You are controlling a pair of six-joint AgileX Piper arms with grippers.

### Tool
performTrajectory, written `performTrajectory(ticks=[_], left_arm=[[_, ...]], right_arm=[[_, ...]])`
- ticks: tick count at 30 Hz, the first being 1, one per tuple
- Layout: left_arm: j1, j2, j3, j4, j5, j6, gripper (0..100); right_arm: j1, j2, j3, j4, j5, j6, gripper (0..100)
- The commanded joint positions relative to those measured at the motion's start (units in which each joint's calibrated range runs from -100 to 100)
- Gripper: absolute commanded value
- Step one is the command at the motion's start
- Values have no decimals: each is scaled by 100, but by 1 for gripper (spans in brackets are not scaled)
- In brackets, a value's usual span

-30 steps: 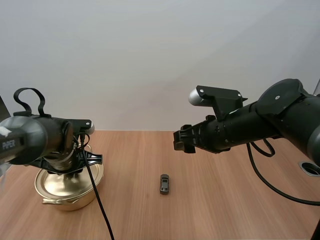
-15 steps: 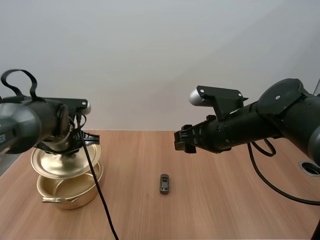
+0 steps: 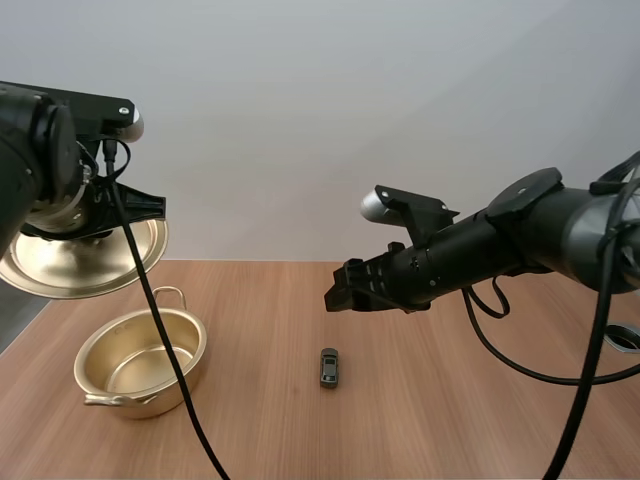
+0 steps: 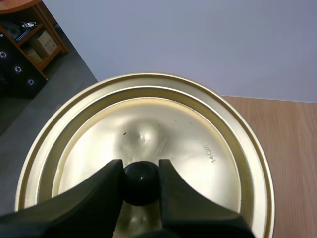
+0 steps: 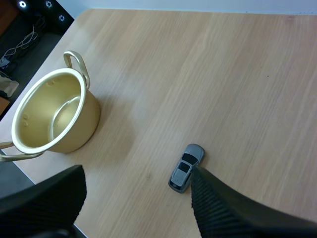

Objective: Open the pot, put the car inside, and close it

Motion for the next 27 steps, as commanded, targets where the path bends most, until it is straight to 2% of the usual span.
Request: performTrajectory(ticks=[1,5,9,13,18,20,22,27], left_arm=[[-2,-281,0,-6,146,-4,0],[-2,-544,0,-106,446,39,0],[-2,-571,-11,-140,659,39,0],[-2,-571,-11,-182,799,39,0],[-2,-571,-11,-195,889,39,0],[-2,-571,-11,-195,889,39,0],[-2,-571,-11,-206,887,39,0],[-2,-571,-11,-222,887,39,0]], right_arm=[[-1,472,2,4,-20,-222,100],[119,952,2,-239,-426,-488,100],[521,1245,2,-861,-1115,-402,100],[1133,1314,2,-1803,-2174,373,100],[1913,1314,2,-3935,-3116,1836,100],[2088,1318,2,-4504,-3248,2291,100],[2190,1329,2,-4746,-3295,2451,100],[2222,1609,-87,-4692,-3275,2490,100]])
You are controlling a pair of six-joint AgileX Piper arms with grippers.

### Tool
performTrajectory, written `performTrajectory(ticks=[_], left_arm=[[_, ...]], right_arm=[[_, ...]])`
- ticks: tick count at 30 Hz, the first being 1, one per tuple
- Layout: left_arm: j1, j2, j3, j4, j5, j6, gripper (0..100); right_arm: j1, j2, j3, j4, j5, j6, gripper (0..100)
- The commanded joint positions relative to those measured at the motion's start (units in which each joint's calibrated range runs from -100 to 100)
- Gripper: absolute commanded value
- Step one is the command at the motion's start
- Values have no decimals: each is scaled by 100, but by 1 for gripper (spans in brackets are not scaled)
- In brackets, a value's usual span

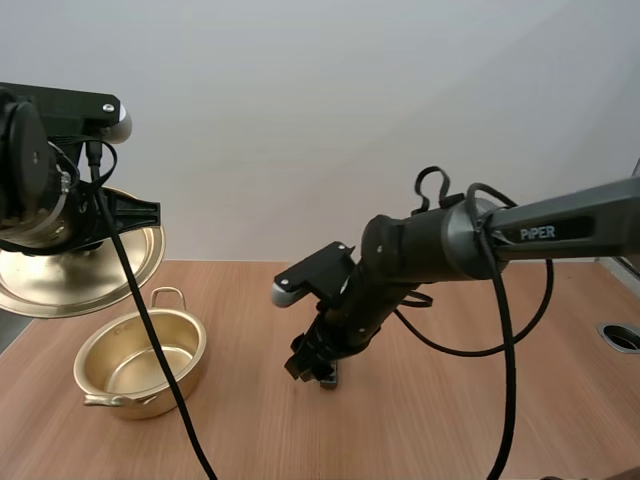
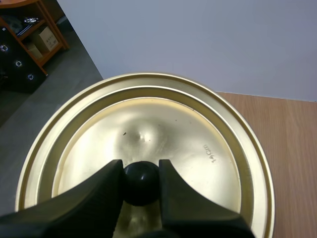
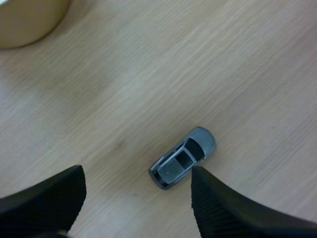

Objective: Open the pot, put the car inside, and close it

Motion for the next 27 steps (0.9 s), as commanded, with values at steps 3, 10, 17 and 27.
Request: performTrajectory(ticks=[3,10,17,27], left_arm=[[-2,8,-7,5,8,28,0],[-2,8,-7,5,78,189,0],[-2,8,-7,5,24,188,0],[-2,8,-7,-25,10,225,0]], right_arm=[[31,349,-303,-1143,135,605,100],[31,667,-749,-1153,284,716,100],[31,837,-820,-1083,138,786,100],[31,1194,-820,-1083,156,904,100]])
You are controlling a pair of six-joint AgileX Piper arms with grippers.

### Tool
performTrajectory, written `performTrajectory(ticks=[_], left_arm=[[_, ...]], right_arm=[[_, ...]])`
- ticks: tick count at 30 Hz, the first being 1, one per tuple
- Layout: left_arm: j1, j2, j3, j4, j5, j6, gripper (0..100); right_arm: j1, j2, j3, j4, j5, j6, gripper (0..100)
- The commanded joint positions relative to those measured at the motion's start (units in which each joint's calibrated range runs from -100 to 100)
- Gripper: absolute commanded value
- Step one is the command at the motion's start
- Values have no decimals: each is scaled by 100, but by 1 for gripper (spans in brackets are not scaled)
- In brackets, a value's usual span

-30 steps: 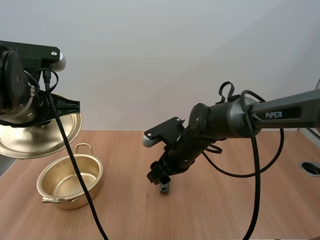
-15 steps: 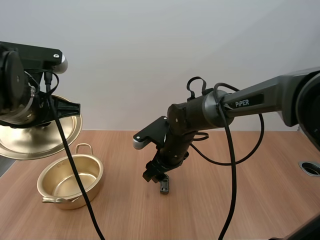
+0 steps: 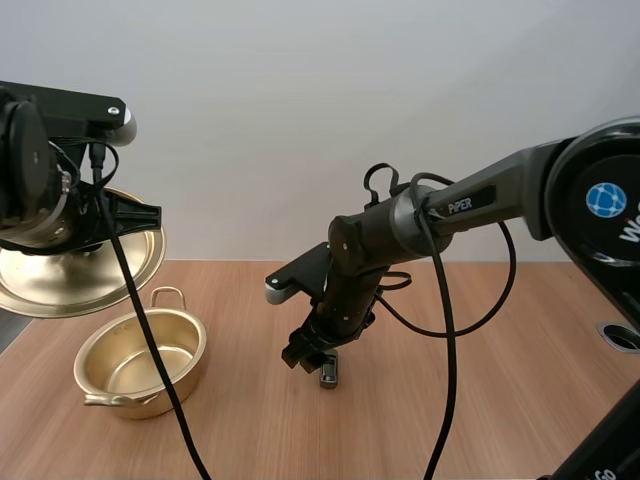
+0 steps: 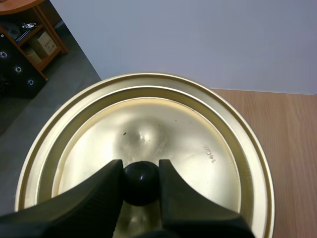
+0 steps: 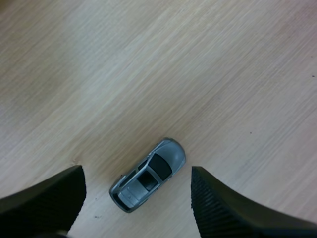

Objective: Open the pot, put the car inside, and close it

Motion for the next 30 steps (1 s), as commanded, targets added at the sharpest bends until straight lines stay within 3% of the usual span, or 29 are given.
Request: performTrajectory(ticks=[1,30], left_arm=[[-2,8,-7,-6,4,3,0],[-2,8,-7,-6,4,17,0]], right_arm=[[2,80,-3,0,-5,-1,100],[2,1077,-3,-93,-391,36,100]])
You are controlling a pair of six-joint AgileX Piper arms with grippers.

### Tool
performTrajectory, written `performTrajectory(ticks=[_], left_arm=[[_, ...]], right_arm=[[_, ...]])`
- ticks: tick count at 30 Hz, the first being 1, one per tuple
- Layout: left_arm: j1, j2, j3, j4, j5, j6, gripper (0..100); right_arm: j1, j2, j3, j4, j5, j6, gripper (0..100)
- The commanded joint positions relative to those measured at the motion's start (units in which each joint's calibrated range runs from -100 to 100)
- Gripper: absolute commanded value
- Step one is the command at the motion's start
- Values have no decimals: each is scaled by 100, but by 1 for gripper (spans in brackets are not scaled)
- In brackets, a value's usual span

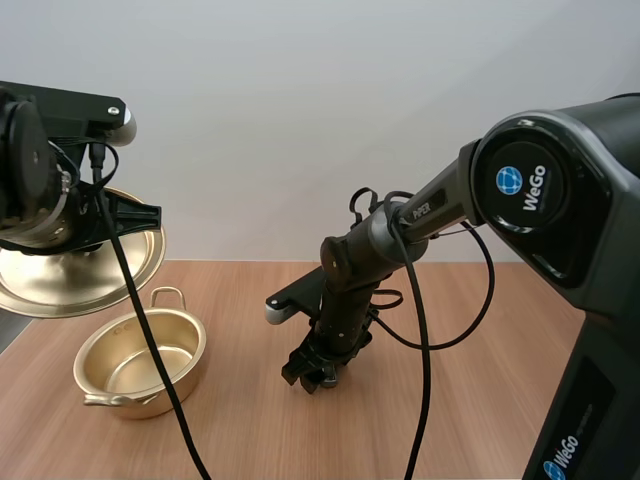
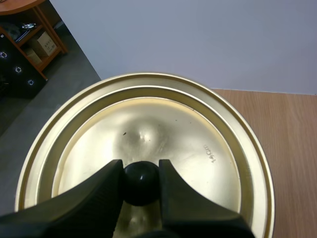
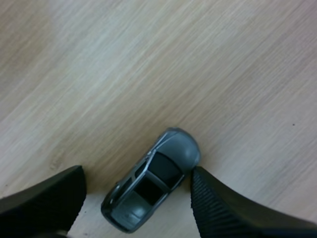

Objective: Open the pot, put the car inside, and close it

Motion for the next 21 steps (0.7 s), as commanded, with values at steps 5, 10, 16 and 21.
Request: performTrajectory(ticks=[5,10,16,21], left_arm=[[-2,8,-7,-6,60,92,0],[-2,8,-7,-6,62,114,0],[-2,-19,-24,101,4,228,0],[-2,-246,-329,547,4,228,0]], right_arm=[[2,130,7,-244,-113,-57,63],[2,130,7,-327,-38,33,0],[2,57,-22,-514,-291,-12,0],[2,-426,-398,-512,-316,-29,0]])
